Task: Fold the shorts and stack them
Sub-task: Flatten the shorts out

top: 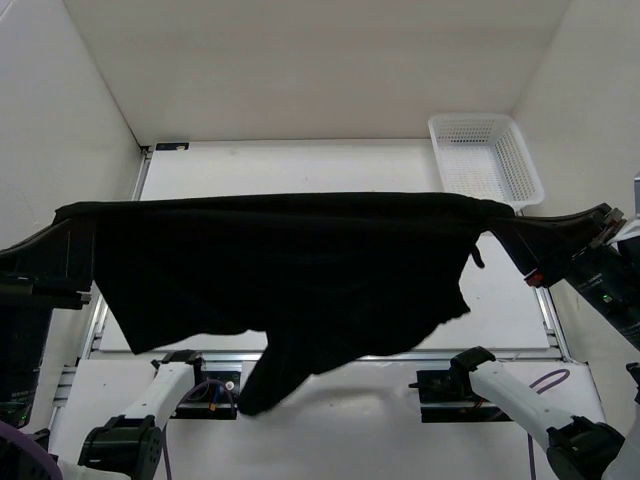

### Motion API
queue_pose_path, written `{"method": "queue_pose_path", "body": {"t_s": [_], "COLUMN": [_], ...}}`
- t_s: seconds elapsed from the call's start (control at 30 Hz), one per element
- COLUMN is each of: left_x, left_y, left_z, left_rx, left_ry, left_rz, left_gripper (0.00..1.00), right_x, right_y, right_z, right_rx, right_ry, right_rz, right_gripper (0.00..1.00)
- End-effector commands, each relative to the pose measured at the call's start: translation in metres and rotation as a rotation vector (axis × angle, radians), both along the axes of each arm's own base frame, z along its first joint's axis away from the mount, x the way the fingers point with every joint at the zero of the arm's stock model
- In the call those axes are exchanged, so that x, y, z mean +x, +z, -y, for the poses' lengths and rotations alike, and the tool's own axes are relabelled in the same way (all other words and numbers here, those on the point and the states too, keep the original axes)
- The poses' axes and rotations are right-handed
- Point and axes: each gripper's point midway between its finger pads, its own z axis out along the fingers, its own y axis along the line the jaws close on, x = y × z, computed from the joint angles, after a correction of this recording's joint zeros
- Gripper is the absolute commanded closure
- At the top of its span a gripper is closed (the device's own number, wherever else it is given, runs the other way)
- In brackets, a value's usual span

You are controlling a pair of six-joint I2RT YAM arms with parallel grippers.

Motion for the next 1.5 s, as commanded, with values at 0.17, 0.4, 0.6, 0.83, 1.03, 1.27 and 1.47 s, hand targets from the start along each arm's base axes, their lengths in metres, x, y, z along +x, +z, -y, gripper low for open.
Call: {"method": "queue_pose_path", "body": {"t_s": [0.17, 0.4, 0.6, 0.83, 1.03, 1.27, 1.47], "left_x": [0.147, 0.318, 0.438, 0.447, 0.382, 0.250, 0.153], "left_y": [-0.074, -0.249, -0.366, -0.396, -0.397, -0.474, -0.559], "left_z": [-0.018, -0.022, -0.033, -0.036, -0.022, 0.048, 0.066], "left_rx": [0.028, 0.074, 0.153, 0.160, 0.194, 0.195, 0.103], "left_ry": [0.100, 0.110, 0.142, 0.133, 0.099, -0.092, -0.137], "left_rz": [-0.351, -0.840, -1.173, -1.242, -1.290, -1.486, -1.741], "left_gripper": [0.90, 0.90, 0.50, 0.14, 0.20, 0.39, 0.27], "right_x": [0.085, 0.213, 0.373, 0.374, 0.306, 0.215, 0.204], "right_y": [-0.074, -0.209, -0.301, -0.338, -0.371, -0.416, -0.449], "right_z": [0.001, -0.035, -0.044, -0.042, -0.036, -0.034, -0.020], "right_rx": [-0.131, -0.350, -0.327, -0.340, -0.353, -0.277, -0.183], "right_ry": [-0.214, -0.296, -0.350, -0.354, -0.289, -0.185, -0.215], "right_rz": [-0.227, -0.489, -0.753, -0.860, -0.962, -1.142, -1.210], "right_gripper": [1.00, 1.00, 0.44, 0.32, 0.34, 0.41, 0.40]}}
